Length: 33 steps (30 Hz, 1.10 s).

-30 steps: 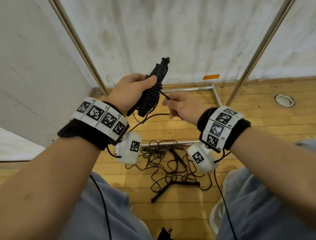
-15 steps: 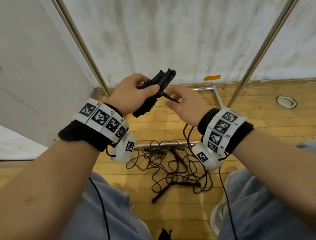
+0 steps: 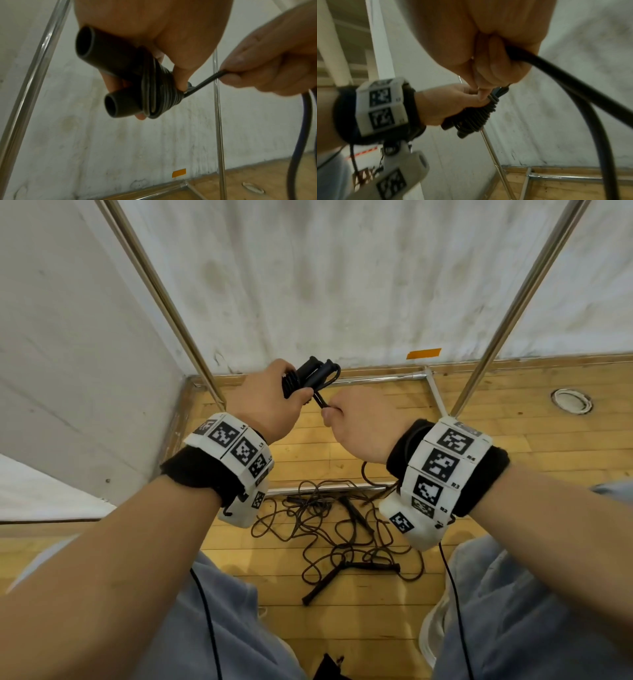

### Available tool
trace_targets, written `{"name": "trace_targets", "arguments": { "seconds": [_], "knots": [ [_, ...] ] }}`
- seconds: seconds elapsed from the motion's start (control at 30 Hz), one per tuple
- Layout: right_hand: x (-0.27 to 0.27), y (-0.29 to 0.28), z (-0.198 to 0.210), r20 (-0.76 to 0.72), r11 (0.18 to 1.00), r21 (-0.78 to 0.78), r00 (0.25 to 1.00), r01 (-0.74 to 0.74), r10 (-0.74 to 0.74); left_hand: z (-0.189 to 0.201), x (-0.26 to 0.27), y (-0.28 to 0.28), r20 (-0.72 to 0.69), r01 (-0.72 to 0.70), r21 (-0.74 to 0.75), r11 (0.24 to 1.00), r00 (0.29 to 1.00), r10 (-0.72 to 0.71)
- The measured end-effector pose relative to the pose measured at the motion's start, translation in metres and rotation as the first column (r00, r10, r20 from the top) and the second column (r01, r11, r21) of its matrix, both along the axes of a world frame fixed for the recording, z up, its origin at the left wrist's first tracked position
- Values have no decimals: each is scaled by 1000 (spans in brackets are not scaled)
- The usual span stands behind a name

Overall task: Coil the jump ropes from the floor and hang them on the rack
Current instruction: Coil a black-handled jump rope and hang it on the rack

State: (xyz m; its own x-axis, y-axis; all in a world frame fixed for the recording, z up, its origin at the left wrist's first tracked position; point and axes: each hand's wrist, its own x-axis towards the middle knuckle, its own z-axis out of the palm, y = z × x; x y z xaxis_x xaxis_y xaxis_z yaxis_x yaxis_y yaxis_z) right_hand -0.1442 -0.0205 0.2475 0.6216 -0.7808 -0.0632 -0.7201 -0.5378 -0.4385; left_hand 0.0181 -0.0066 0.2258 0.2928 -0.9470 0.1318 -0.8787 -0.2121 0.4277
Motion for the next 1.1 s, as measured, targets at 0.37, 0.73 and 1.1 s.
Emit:
{"name": "trace_targets", "arguments": {
  "seconds": [0.37, 0.73, 1.1],
  "knots": [
    [-25, -14, 13, 17, 996, -2, 996, -93, 93, -9, -14, 2, 155, 123, 270, 955, 973, -169],
    [-21, -26, 1, 151, 994, -44, 984, 103, -96, 1, -32, 18, -110, 429, 183, 885, 903, -415],
    [-20, -34, 3, 312, 978, 141, 930, 157, -194, 6, -38, 26, 34, 350, 92, 932, 935, -354]
  ]
}}
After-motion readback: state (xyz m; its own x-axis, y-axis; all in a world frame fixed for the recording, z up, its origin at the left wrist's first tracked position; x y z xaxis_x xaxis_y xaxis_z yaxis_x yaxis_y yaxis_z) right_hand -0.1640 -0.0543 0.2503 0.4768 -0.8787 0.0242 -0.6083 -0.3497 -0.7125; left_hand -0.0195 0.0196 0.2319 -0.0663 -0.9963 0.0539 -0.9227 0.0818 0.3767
